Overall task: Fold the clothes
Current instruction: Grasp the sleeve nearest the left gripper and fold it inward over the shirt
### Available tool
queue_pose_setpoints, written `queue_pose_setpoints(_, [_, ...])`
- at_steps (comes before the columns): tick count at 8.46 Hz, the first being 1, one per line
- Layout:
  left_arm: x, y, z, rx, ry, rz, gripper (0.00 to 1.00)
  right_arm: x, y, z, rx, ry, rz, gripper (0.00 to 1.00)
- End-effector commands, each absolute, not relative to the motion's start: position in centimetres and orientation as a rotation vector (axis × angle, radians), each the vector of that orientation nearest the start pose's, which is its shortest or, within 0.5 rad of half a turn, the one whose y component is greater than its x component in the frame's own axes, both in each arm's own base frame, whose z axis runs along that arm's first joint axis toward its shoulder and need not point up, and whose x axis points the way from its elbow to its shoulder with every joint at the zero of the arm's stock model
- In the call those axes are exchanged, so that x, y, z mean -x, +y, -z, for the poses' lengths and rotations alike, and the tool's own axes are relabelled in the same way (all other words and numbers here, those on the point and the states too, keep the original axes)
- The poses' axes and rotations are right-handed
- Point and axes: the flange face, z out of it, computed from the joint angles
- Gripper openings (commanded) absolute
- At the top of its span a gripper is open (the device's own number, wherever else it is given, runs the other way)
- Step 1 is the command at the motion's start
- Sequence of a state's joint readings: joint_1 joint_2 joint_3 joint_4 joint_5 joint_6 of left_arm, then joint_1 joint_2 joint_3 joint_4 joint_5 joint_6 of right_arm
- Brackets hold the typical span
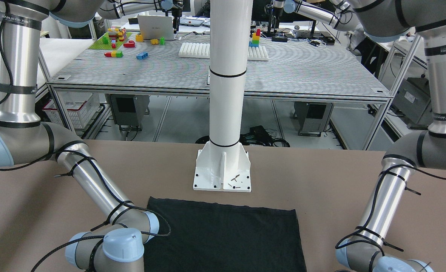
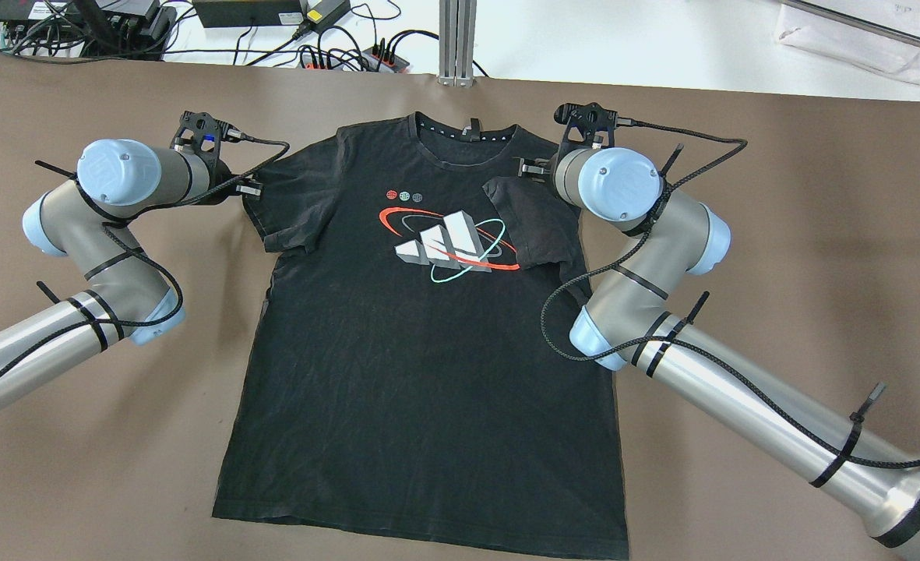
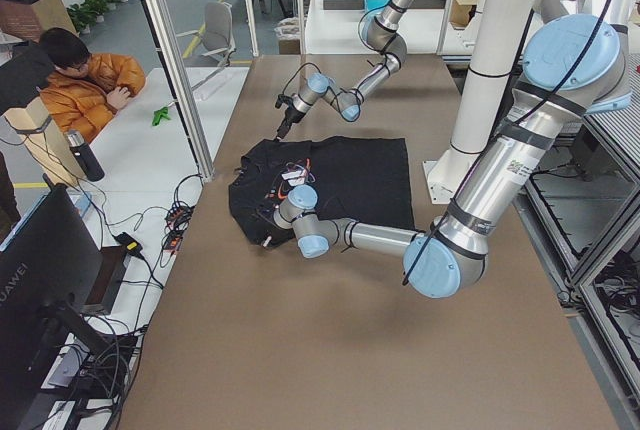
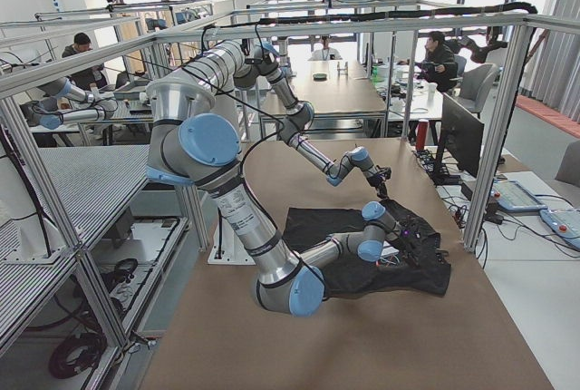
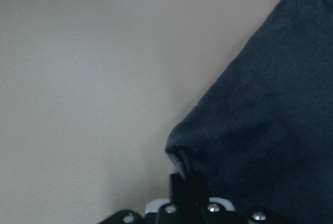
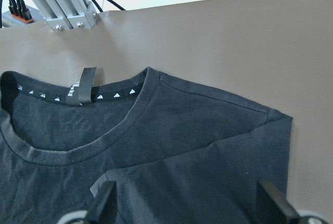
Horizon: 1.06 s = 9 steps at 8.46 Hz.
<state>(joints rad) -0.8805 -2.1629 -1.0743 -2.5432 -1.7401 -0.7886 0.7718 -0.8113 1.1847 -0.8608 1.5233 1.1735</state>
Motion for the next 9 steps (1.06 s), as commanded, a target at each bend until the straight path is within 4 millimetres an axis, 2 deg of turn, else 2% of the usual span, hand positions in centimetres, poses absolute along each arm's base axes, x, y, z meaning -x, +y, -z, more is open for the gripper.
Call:
queue_pose_setpoints(1, [-39.3, -66.1, -41.1, -0.691, 0.877, -0.014, 0.0, 46.9, -64.9, -28.5, -0.642, -0.891, -0.363, 0.94])
queue_pose_setpoints(2, [-39.2, -66.2, -39.6, -0.681, 0.882, -0.007, 0.0, 46.9, -64.9, -28.5, -0.642, -0.891, -0.363, 0.94])
queue_pose_setpoints(3, [-39.2, -66.3, -35.7, -0.665, 0.865, 0.009, 0.0, 46.8, -64.8, -28.7, -0.642, -0.889, -0.363, 0.94])
queue_pose_setpoints(5, [-40.1, -66.1, -30.0, -0.612, 0.875, 0.081, 0.0, 46.8, -64.8, -28.7, -0.642, -0.889, -0.363, 0.94])
queue_pose_setpoints(6, [-42.4, -65.6, -28.0, -0.609, 0.864, 0.096, 0.0, 46.9, -64.9, -28.7, -0.641, -0.888, -0.363, 0.94])
queue_pose_setpoints(7, [-46.1, -64.4, -25.7, -0.612, 0.845, 0.107, 0.0, 46.9, -64.9, -28.7, -0.641, -0.888, -0.363, 0.94])
queue_pose_setpoints(8, [-48.9, -64.4, -23.5, -0.599, 0.83, 0.134, 0.0, 46.9, -64.9, -28.7, -0.641, -0.887, -0.362, 0.94])
queue_pose_setpoints(9, [-50.7, -64.5, -23.3, -0.592, 0.817, 0.141, 0.0, 46.8, -64.8, -29.0, -0.64, -0.885, -0.362, 0.94])
